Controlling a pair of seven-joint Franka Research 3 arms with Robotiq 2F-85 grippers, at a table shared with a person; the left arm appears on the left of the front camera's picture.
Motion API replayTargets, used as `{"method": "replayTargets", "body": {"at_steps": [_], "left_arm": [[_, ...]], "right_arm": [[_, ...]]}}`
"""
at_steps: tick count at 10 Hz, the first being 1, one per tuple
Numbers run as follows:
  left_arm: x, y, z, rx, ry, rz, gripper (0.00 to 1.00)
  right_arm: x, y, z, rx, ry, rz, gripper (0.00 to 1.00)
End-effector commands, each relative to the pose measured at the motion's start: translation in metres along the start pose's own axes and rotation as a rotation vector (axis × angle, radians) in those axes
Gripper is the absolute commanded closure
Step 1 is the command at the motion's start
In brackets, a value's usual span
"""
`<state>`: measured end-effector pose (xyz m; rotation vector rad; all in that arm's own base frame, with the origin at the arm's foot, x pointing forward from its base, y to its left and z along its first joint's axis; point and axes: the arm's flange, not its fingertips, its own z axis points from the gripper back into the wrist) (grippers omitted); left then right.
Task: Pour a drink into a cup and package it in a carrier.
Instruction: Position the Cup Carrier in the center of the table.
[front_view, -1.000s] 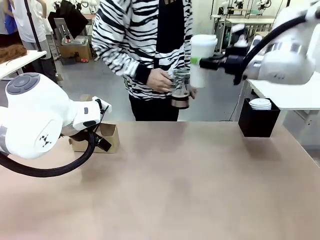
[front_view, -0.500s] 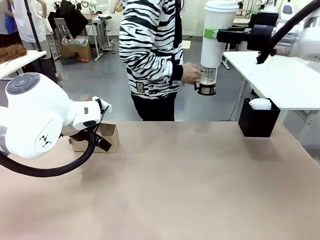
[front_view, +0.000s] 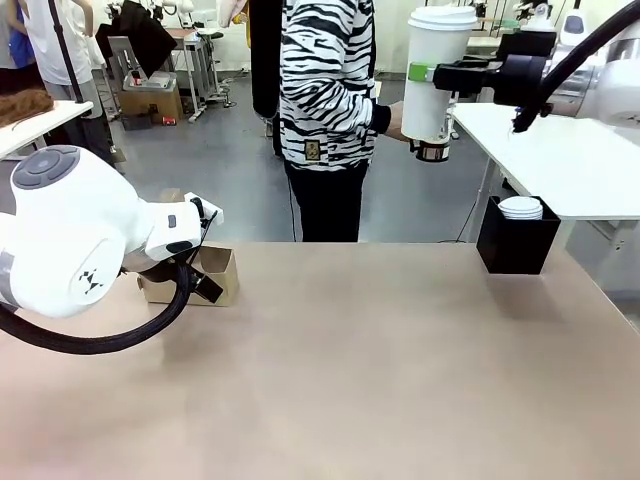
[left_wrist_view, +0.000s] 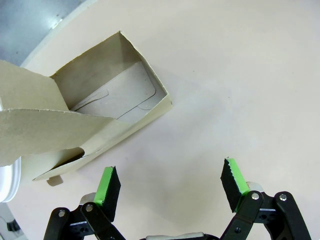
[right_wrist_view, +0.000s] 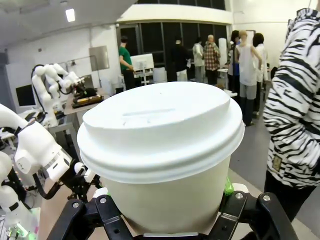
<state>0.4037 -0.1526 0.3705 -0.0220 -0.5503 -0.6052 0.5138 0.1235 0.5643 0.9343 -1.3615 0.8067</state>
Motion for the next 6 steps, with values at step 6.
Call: {"method": "replayTargets", "body": {"at_steps": [6], "left_arm": [[0.0,0.0,0.0,0.0,0.0,0.0,0.0]], "right_arm": [[0.0057,-0.0019,-0.0035,-0.013,-0.002,0.006,0.2]]}}
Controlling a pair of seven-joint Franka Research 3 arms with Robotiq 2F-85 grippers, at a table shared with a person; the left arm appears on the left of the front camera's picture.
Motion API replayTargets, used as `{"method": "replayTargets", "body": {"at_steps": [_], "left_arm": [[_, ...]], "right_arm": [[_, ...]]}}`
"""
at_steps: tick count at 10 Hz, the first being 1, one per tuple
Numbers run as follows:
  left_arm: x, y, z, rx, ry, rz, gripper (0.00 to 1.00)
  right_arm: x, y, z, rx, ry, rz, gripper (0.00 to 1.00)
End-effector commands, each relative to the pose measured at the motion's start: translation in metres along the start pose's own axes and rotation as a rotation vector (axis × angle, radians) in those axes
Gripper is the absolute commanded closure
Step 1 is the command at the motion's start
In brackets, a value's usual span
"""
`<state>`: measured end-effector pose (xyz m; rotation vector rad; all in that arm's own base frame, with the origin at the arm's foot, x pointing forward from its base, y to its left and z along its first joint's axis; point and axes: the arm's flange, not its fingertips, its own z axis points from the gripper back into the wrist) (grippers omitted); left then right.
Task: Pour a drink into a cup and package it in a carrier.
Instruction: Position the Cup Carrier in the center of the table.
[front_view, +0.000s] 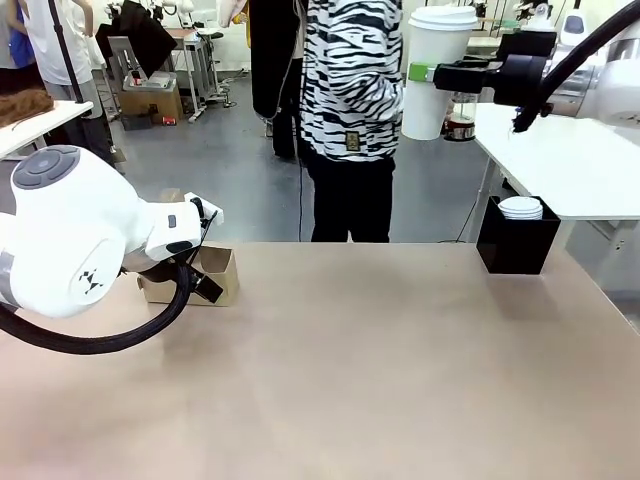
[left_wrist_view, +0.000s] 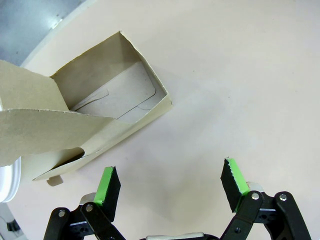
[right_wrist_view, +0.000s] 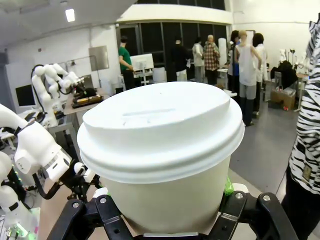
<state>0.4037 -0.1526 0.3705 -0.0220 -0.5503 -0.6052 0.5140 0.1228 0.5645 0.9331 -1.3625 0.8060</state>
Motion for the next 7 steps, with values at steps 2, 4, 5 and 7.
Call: {"method": "replayTargets", "body": {"at_steps": [2,4,5,7], "left_arm": [[0.016,0.009,0.034,0.084,0.013,0.088,0.0],[0.037,0.007,0.079,0.131,0.086,0.217,0.0],[0.051,0.008,0.102,0.142,0.089,0.24,0.0],[0.082,0.023,0.142,0.165,0.106,0.311,0.0]], "right_arm": [[0.005,-0.001,-0.004,-0.012,-0.002,0.005,0.2],[0.005,-0.001,-0.004,-0.012,-0.002,0.005,0.2],[0.005,-0.001,-0.004,-0.012,-0.002,0.005,0.2],[0.005,-0.001,-0.004,-0.012,-0.002,0.005,0.2]]}}
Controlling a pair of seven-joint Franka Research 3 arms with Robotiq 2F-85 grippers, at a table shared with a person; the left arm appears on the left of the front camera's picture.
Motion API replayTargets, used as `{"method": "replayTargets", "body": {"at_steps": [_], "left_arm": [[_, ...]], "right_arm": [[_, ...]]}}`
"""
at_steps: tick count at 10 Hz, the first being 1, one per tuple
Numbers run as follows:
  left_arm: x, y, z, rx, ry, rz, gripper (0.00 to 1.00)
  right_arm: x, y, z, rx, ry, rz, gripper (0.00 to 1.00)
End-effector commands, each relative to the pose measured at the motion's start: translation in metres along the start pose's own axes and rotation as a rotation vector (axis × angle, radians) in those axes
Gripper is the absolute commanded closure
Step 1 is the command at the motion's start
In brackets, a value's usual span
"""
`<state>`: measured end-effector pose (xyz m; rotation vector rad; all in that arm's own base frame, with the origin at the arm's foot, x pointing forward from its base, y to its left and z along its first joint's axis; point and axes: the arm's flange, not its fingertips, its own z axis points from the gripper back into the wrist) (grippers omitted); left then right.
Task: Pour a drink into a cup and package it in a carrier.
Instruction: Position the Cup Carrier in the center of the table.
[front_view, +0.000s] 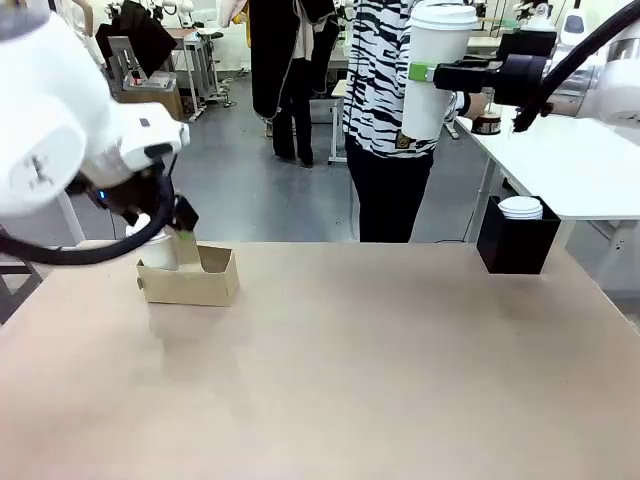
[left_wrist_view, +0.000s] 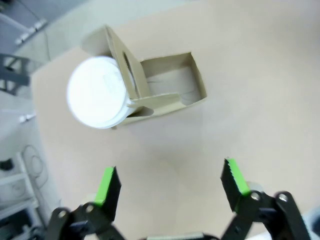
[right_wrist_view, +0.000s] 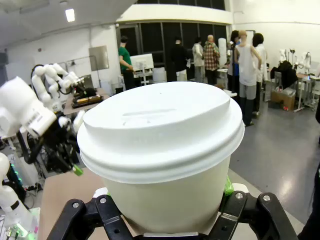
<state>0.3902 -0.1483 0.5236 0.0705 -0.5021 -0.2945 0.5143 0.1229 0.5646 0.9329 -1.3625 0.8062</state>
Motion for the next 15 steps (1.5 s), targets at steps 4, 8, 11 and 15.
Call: {"method": "replayTargets", "body": {"at_steps": [4,8,11,15], "left_arm": [[0.081,0.025,0.005,0.029,0.102,0.15,0.0],[0.11,0.034,-0.047,0.032,0.197,0.237,0.0],[0.104,0.036,-0.059,0.011,0.188,0.23,0.0],[0.109,0.035,-0.069,0.024,0.219,0.268,0.0]], "right_arm": [[0.005,-0.001,-0.004,-0.012,-0.002,0.005,0.2],[0.005,-0.001,-0.004,-0.012,-0.002,0.005,0.2],[0.005,-0.001,-0.004,-0.012,-0.002,0.005,0.2],[0.005,-0.001,-0.004,-0.012,-0.002,0.005,0.2]]}}
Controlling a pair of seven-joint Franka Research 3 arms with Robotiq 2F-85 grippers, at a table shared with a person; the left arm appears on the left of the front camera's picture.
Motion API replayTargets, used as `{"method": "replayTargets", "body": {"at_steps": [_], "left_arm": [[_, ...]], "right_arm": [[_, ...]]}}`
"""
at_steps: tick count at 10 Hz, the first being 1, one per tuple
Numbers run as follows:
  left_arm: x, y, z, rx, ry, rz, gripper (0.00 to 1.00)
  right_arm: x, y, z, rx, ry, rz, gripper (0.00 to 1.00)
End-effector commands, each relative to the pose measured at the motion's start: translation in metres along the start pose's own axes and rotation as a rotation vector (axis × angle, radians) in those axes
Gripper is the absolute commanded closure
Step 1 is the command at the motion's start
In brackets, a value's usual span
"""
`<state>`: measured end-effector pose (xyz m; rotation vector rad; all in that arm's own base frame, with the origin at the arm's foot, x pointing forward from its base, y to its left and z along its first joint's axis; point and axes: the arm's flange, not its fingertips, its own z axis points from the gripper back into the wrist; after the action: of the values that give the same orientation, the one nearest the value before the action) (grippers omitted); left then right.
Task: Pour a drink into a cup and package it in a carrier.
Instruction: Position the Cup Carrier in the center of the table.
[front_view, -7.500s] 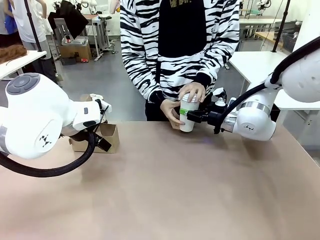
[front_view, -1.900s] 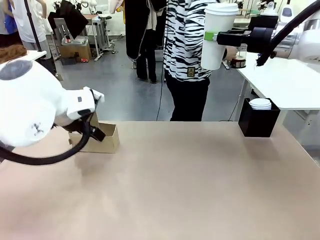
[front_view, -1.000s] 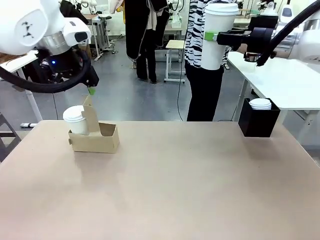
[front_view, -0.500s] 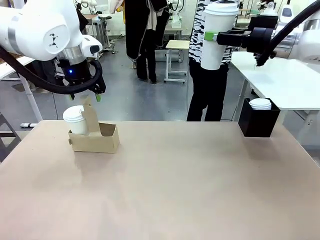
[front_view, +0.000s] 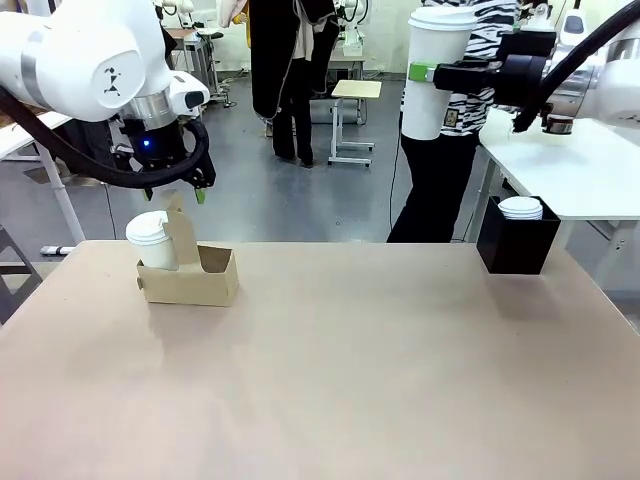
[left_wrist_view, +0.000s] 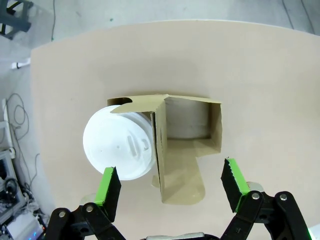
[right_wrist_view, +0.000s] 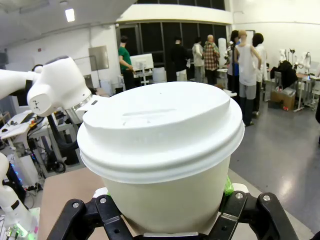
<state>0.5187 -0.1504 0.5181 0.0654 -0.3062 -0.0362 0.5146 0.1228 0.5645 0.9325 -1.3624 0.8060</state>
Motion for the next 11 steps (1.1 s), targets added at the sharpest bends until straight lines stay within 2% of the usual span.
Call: {"method": "replayTargets", "body": {"at_steps": [1,4,5,6,7,8,9,11], "left_arm": [[0.008,0.002,-0.003,-0.006,0.032,0.025,0.0],[0.014,-0.002,-0.007,-0.015,0.053,0.035,0.0],[0.013,-0.004,-0.007,-0.018,0.056,0.035,0.6],[0.014,-0.002,-0.008,-0.014,0.06,0.041,0.6],[0.014,-0.002,-0.008,-0.015,0.067,0.044,1.0],[0.015,0.0,-0.009,-0.019,0.07,0.049,0.66],[0.016,0.0,-0.011,-0.012,0.079,0.051,1.0],[0.02,0.002,-0.017,-0.007,0.088,0.058,1.0]], "right_arm": [[0.005,-0.001,-0.004,-0.012,-0.002,0.005,0.2],[0.005,-0.001,-0.004,-0.012,-0.002,0.005,0.2],[0.005,-0.001,-0.004,-0.012,-0.002,0.005,0.2],[0.005,-0.001,-0.004,-0.012,-0.002,0.005,0.2],[0.005,-0.001,-0.004,-0.012,-0.002,0.005,0.2],[0.005,-0.001,-0.004,-0.012,-0.002,0.005,0.2],[0.005,-0.001,-0.004,-0.012,-0.002,0.005,0.2],[0.005,-0.001,-0.004,-0.012,-0.002,0.005,0.2]]}}
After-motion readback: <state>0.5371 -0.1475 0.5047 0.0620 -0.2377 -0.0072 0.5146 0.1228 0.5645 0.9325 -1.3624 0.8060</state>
